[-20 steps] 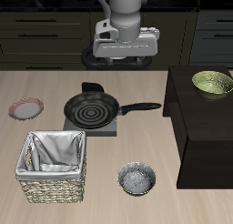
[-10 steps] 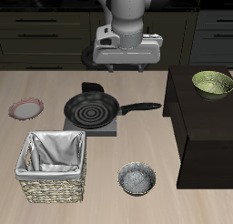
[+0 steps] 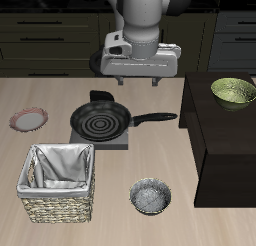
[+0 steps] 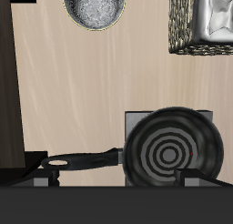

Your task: Place the black bowl in the basket

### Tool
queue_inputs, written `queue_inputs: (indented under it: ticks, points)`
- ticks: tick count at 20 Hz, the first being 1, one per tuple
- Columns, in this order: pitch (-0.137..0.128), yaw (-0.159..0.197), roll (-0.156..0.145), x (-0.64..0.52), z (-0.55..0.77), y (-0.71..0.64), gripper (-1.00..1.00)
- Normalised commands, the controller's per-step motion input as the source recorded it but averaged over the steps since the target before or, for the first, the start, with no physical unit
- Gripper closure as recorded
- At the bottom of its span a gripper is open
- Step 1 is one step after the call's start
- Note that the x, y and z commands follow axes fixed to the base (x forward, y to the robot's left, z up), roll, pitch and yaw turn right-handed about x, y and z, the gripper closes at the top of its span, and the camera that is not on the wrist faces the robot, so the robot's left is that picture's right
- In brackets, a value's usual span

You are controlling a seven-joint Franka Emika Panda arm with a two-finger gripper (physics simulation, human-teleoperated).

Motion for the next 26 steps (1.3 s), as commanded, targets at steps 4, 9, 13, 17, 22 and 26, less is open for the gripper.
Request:
queue_inputs:
  ticks: [4, 9, 13, 17, 22, 26]
  points:
    - [-0.033, 0.015, 0.036, 0.30, 0.09, 0.08, -1.00]
    - [-0.010, 0.025, 0.046, 0.24, 0.04, 0.11, -1.00]
    - [-0.009, -0.009, 0.049, 0.24, 0.03, 0.15, -1.00]
    - [-0.054, -0.034, 0.013, 0.30, 0.11, 0.06, -1.00]
    - [-0.021, -0.012, 0.007, 0.21, -0.01, 0.02, -1.00]
    - [0.016, -0.009, -0.005, 0.26, -0.03, -0.01, -1.00]
